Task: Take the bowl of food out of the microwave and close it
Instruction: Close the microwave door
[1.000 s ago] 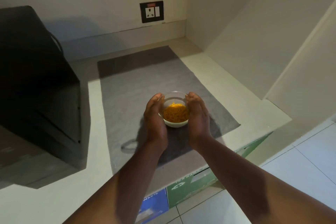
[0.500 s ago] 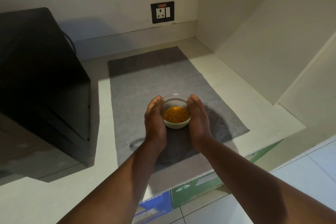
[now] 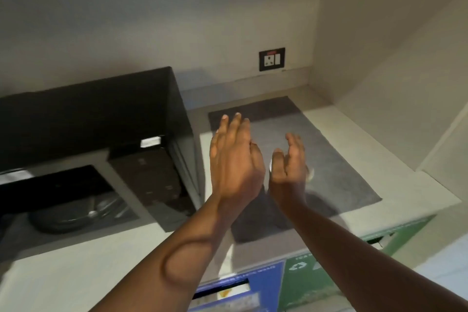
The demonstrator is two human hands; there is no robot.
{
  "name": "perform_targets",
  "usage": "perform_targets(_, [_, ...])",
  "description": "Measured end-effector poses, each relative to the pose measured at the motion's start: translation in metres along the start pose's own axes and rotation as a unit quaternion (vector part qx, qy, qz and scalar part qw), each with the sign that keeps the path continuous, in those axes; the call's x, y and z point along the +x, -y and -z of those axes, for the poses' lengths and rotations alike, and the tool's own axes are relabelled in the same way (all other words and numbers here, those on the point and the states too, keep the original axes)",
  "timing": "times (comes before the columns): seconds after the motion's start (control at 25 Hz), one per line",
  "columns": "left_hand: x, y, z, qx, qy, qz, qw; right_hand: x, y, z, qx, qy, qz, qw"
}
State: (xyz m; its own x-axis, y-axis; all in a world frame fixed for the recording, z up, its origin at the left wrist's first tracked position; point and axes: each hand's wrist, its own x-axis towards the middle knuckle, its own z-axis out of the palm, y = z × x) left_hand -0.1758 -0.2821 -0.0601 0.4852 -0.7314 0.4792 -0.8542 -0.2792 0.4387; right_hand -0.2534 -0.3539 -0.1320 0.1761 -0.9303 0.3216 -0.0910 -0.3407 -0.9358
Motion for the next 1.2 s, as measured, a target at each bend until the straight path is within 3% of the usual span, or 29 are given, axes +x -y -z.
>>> perform_targets(0.2, [-0.001, 0.021, 0.103, 0.193, 0.011, -0.034, 0.981, -0.027, 0.085, -0.047, 0.063, 0.114, 0.021, 0.991])
perform_targets(0.36, [-0.016, 0.072, 0.159, 0.201, 0.026, 0.006, 0.979, -0.057, 0.139, -0.081, 0.074, 0.176, 0.049, 0.980])
perform_targets(0.48, [-0.034, 0.115, 0.186, 0.212, 0.060, 0.032, 0.975, -0.072, 0.159, -0.096, 0.017, 0.215, 0.058, 0.975])
perform_targets(0.6, [-0.042, 0.150, 0.212, 0.228, 0.091, 0.039, 0.969, -0.078, 0.161, -0.105, -0.028, 0.201, 0.037, 0.979])
perform_targets(0.84, [-0.069, 0.229, 0.294, 0.294, 0.098, 0.151, 0.939, -0.096, 0.176, -0.128, -0.031, 0.129, 0.017, 0.991])
perform_targets(1.08, [-0.110, 0.287, 0.360, 0.338, 0.125, 0.379, 0.852, -0.115, 0.181, -0.146, -0.050, 0.086, 0.008, 0.995])
perform_targets(1.2, [-0.127, 0.304, 0.377, 0.321, 0.123, 0.433, 0.833, -0.117, 0.184, -0.147, -0.066, 0.074, 0.002, 0.995])
